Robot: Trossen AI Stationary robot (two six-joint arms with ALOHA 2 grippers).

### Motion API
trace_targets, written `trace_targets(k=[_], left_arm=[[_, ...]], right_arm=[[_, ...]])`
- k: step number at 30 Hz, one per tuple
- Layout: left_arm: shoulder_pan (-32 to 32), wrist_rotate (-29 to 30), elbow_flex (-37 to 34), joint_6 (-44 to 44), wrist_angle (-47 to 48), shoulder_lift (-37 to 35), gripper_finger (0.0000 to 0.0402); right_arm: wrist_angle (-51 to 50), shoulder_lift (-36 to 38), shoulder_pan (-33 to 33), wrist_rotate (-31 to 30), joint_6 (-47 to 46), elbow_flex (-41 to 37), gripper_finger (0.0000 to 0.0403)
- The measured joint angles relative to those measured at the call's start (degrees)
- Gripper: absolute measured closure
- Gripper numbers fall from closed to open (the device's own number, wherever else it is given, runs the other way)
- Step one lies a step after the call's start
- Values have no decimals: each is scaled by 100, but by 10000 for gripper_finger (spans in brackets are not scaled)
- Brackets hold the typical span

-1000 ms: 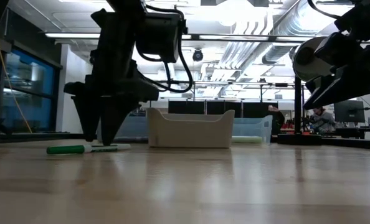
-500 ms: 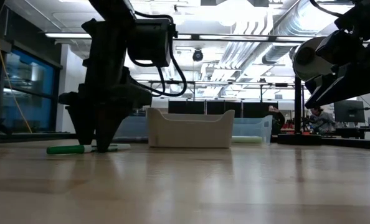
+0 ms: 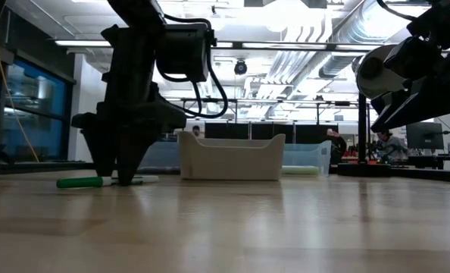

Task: Pick & Place Markers
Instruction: Put the green marker into the black bin

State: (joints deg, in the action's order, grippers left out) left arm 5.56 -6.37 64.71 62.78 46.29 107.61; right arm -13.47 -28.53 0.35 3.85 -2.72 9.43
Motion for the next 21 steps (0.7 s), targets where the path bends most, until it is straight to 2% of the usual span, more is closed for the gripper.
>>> trace_targets(k=[11,21], left_arm=[[4,-65,0,63,-95,2,273],[9,-76,0,72,-121,4,296]], right_arm=[[0,0,-1,1,20,0,263],[-2,0,0,-1,20,0,263]])
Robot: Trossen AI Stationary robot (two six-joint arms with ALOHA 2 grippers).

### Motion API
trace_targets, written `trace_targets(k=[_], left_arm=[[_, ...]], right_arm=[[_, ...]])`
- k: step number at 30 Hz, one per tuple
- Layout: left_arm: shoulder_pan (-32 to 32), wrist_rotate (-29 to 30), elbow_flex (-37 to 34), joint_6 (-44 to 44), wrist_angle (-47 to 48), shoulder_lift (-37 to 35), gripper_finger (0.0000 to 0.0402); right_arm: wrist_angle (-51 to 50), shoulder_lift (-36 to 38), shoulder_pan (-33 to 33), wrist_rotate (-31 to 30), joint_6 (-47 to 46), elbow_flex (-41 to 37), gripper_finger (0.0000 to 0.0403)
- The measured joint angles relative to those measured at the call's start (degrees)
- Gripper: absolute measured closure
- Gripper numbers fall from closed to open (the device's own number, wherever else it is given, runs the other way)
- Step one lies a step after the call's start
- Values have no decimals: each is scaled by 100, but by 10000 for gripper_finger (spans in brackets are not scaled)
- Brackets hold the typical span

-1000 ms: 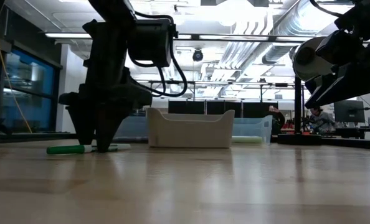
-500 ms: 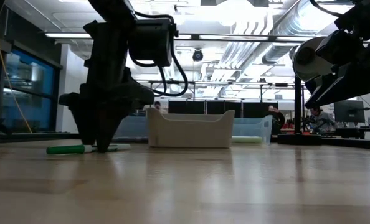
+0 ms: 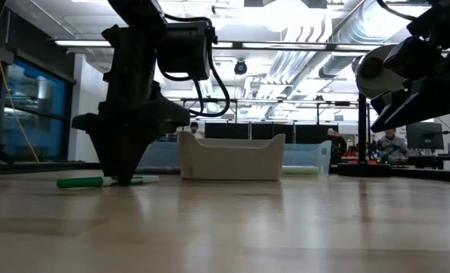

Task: Pick & Place Markers
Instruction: Put the green marker into the black bin

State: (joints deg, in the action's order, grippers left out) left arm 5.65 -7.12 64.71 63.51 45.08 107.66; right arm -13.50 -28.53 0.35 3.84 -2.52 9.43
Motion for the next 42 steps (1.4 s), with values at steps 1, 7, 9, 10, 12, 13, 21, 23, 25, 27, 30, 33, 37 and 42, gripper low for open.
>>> trace_targets(k=[1,7,9,10,12,13,21,23,25,27,30,33,37,42], left_arm=[[0,-1,0,1,0,0,296],[0,3,0,-4,0,0,297],[0,3,0,-4,0,0,297],[0,5,0,-4,2,0,297],[0,6,0,-7,7,2,297],[0,8,0,-7,9,2,297],[2,5,4,-24,17,5,337],[4,1,4,-50,17,7,352],[4,1,22,-157,42,7,363],[4,5,57,-276,92,12,370],[5,103,200,-475,244,20,369],[15,247,456,-658,584,51,364],[14,394,768,-948,949,69,364],[32,585,1017,-1077,1437,59,365]], right_arm=[[0,0,-1,0,0,0,263],[0,0,1,0,0,0,263],[0,0,1,0,0,0,263],[0,0,-1,0,0,0,263],[0,0,0,0,0,0,263],[0,0,1,0,0,0,263],[0,0,-1,0,-1,0,263],[0,0,0,0,0,0,263],[0,0,-1,0,0,0,263],[-2,0,-1,0,0,0,263],[-2,0,1,0,0,0,263],[-3,0,-1,0,0,0,263],[-4,0,-1,-8,0,0,263],[-4,-1,0,-24,0,0,263]])
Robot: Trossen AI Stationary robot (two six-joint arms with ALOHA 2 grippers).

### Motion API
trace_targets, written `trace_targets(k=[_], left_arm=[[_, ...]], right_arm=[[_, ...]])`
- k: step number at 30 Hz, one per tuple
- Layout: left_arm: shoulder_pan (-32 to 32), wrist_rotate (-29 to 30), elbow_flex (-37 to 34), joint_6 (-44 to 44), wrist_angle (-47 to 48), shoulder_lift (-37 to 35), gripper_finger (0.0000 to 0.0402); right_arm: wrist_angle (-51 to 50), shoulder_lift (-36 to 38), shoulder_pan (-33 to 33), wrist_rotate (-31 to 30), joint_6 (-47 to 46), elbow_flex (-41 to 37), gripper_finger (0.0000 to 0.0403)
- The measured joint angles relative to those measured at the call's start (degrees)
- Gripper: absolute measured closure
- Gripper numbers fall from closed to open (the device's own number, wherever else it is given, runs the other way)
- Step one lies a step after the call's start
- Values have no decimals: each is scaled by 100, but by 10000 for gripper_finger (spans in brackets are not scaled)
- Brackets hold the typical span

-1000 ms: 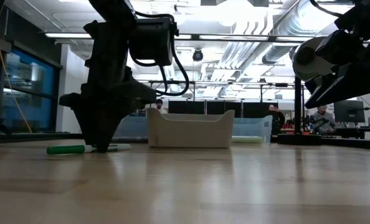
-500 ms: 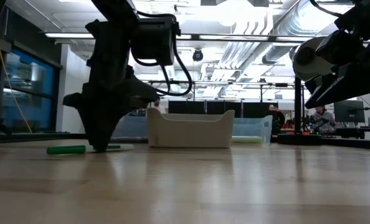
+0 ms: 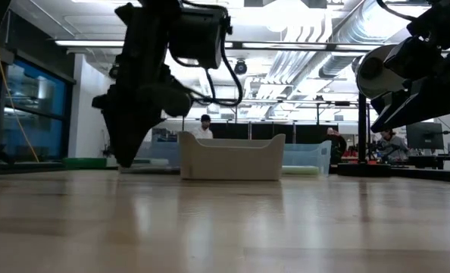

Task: Pick & Place Markers
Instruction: Put the green marker into the black bin

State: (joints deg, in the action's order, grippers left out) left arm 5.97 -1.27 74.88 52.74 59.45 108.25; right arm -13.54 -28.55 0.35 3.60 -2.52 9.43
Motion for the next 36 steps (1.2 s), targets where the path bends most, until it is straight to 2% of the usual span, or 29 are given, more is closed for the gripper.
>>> trace_targets(k=[5,13,21,29,31,36], left_arm=[[141,521,111,-30,161,-41,366],[407,1418,-26,-255,-276,-703,366],[383,1821,-761,-918,-1369,-1558,366],[376,2441,-1479,-897,-1625,-2337,366],[376,2589,-1746,-863,-1555,-2681,366],[376,2932,-2400,-1044,-2161,-3555,366]], right_arm=[[0,-1,1,0,0,0,263],[2,1,-1,-2,0,0,263],[5,-4,-1,-11,-11,2,263],[22,-36,-1,-28,-11,2,263],[35,-74,0,-42,-10,2,263],[74,-100,0,-102,-4,2,263]])
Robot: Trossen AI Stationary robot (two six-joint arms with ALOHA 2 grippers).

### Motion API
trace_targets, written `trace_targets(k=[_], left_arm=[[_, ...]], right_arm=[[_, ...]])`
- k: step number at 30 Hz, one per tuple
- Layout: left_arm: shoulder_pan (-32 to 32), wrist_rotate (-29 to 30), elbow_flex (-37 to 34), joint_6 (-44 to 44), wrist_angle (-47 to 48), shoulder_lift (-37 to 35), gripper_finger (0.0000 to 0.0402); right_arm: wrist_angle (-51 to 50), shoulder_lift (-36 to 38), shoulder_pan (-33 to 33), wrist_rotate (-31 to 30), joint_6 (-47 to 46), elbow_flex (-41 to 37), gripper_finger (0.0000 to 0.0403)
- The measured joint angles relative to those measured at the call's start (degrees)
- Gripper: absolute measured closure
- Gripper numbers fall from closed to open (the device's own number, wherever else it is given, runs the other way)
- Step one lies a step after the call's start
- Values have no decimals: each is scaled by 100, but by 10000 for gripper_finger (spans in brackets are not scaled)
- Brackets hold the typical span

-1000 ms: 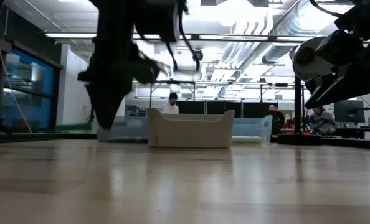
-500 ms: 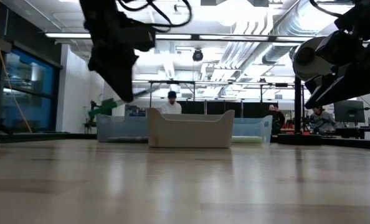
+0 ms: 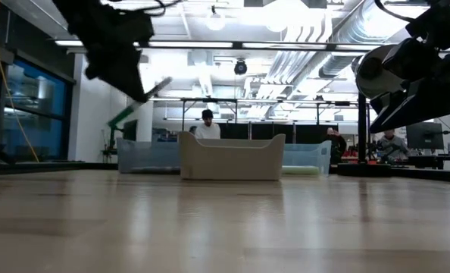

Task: Pick & Place Markers
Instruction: Put the green marker into the black bin

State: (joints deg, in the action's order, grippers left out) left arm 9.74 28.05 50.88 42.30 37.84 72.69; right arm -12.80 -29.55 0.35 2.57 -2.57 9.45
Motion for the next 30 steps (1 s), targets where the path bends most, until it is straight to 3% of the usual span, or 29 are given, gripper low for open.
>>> trace_targets(k=[4,9,15,21,30], left_arm=[[-97,451,-570,-400,-687,-732,366],[-759,354,-1122,-1136,-1759,-1339,366],[-2057,-601,-1254,-2562,-2694,-1451,366],[-3507,-2020,-1264,-3631,-3373,-1205,366],[-4988,-3289,-1118,-4637,-3457,-422,366]], right_arm=[[43,-78,0,-62,3,0,263],[71,-164,0,-60,4,2,263],[107,-231,1,-69,4,2,263],[110,-272,1,-90,4,2,263],[114,-263,1,-75,-8,2,263]])
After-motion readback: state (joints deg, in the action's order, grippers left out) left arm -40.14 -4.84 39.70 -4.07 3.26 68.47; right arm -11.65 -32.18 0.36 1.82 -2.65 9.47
